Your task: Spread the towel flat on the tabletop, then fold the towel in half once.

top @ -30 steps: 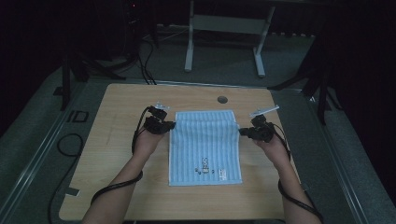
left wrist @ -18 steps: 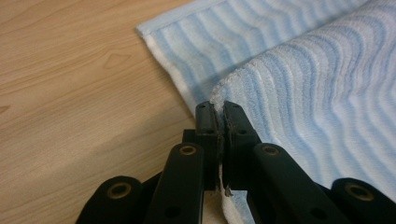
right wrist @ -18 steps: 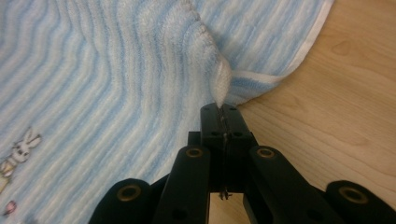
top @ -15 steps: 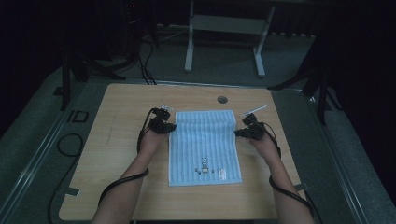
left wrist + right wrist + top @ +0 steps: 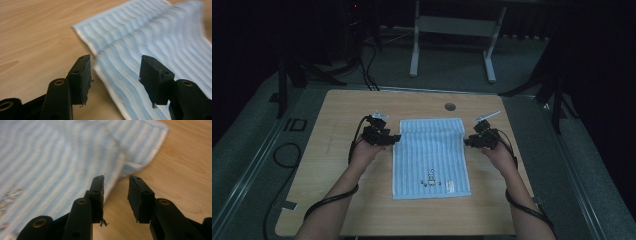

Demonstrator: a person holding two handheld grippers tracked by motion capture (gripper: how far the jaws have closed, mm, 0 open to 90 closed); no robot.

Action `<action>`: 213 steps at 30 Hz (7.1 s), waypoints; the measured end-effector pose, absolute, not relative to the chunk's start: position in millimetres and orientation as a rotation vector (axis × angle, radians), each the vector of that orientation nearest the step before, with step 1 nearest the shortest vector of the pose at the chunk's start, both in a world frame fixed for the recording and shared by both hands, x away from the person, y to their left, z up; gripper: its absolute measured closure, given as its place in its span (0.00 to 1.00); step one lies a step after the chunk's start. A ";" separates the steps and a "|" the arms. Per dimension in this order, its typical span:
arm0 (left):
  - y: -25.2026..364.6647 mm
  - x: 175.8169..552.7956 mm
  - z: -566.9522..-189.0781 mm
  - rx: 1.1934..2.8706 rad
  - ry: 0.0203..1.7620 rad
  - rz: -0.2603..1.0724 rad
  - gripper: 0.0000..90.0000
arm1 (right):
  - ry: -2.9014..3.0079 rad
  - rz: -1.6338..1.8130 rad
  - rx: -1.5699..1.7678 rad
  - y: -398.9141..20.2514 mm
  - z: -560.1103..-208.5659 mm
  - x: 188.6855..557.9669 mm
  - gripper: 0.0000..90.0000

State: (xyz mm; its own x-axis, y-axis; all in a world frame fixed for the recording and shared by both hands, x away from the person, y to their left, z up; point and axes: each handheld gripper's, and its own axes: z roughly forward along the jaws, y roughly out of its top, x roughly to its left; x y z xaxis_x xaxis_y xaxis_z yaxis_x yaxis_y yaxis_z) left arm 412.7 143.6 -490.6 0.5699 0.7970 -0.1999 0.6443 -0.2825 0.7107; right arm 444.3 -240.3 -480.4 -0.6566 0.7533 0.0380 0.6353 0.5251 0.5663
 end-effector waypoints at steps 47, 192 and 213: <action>89.4 370.2 -543.7 2.356 0.819 0.191 0.46 | 2.662 0.814 0.940 -226.8 -537.1 351.1 0.63; 79.1 447.3 -540.8 2.267 1.159 0.319 0.58 | 2.470 0.661 1.372 -257.4 -530.4 474.1 0.71; 78.9 466.0 -509.3 2.158 1.193 0.273 0.98 | 2.445 0.666 1.345 -248.7 -503.7 487.1 0.98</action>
